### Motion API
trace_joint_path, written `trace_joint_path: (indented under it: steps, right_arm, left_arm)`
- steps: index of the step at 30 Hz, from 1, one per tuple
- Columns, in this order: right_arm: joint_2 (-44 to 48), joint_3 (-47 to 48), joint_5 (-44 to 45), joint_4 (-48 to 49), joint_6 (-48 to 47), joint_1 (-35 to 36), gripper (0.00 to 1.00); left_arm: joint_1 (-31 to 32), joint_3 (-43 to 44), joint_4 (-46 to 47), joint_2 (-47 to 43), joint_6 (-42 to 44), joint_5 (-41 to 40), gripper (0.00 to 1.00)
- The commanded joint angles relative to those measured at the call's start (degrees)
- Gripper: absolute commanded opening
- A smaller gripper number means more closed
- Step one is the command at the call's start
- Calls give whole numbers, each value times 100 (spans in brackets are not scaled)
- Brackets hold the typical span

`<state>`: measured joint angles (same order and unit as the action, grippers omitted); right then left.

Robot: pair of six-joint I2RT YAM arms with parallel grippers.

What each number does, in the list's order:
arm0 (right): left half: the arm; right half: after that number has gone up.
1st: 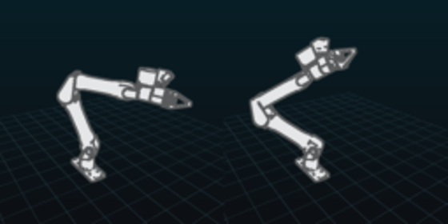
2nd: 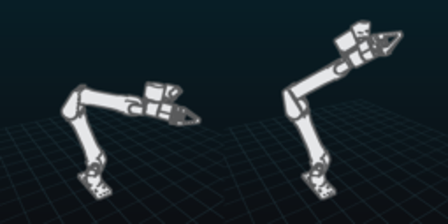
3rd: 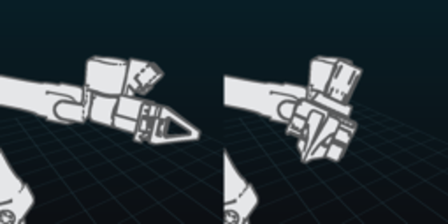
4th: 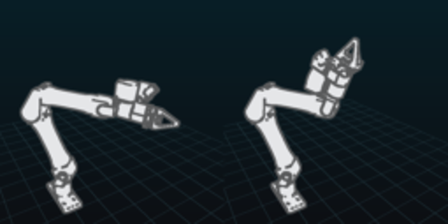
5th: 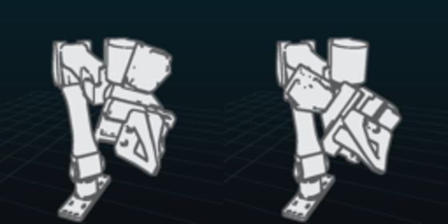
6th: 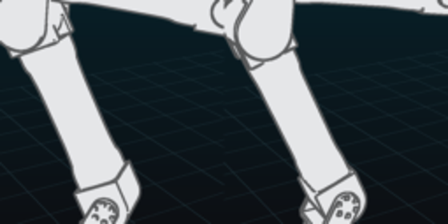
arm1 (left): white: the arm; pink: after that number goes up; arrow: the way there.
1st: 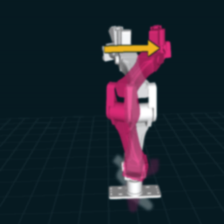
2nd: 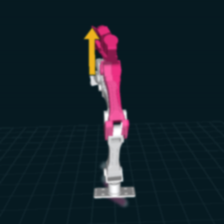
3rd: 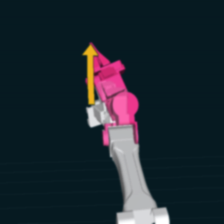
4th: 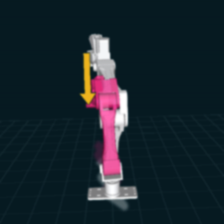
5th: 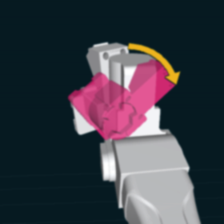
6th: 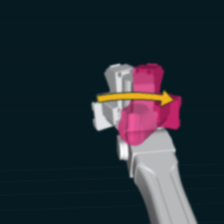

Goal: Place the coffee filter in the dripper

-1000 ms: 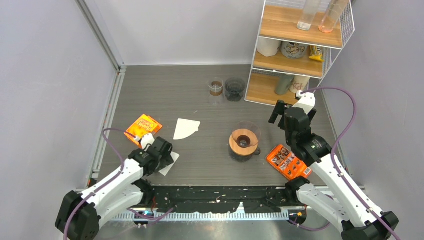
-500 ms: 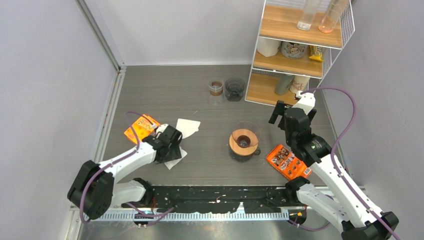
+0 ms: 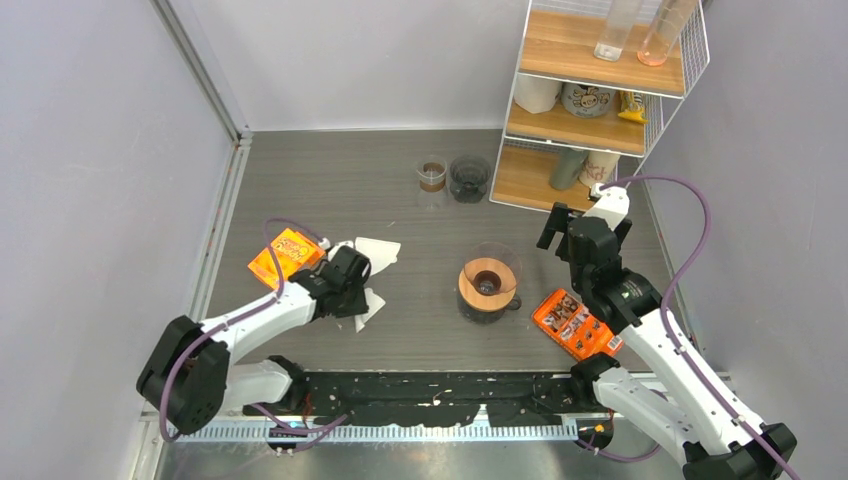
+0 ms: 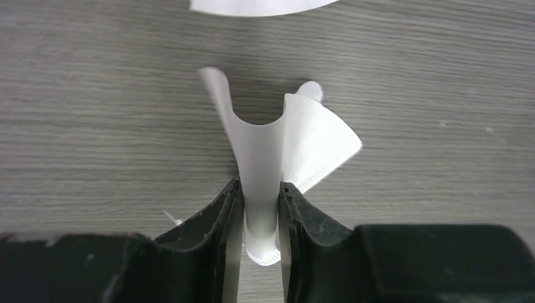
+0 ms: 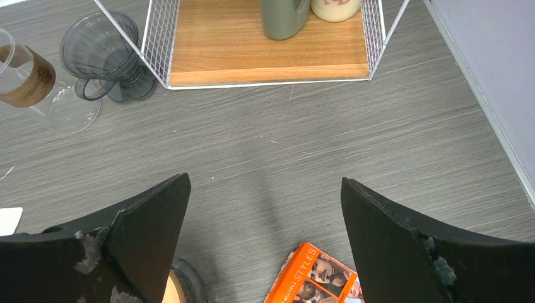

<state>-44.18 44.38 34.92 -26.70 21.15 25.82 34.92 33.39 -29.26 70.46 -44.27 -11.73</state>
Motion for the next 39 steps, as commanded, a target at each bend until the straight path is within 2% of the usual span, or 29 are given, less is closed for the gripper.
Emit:
trace_joint_path:
  steps: [1,4,9,13,17,20,23,26,31,33,39]
  right_arm:
    - [148,-6,-33,316,-31,11,95]
    - [193,-31,-232,414,-68,10,95]
    - [341,-147,-969,724,-358,15,95]
    - [467,-282,-2490,1216,-694,13,95]
    - [449,-324,-4467,1560,-954,6,95]
    - [348,-473,-6147,2074,-925,10,96]
    - [21,-371,-7258,2260,-768,24,96]
    - [-415,-138,-7543,2198,-723,174,95]
    - [-931,288,-6679,1598,-1284,1116,96]
    - [-1145,445,-6612,1606,-1291,1288,95]
    - [-1587,745,-6294,1700,-1130,1337,95]
  left_arm:
    - [35,-100,841,-542,361,579,29]
    - [36,-194,1135,-896,538,849,22]
    - [41,-331,1762,-1350,1062,1516,21]
    - [39,-342,2438,-1650,1470,2159,22]
    - [36,-284,3107,-1756,1678,2781,23]
    - [39,-222,3707,-1684,1782,3482,24]
    - [33,-177,4338,-1581,1788,3994,25]
    - [34,-39,4744,-1489,1730,4228,25]
    - [37,198,5049,-1285,1704,4342,26]
    - [37,269,5153,-1213,1708,4456,26]
    - [39,319,5380,-1170,1691,4617,26]
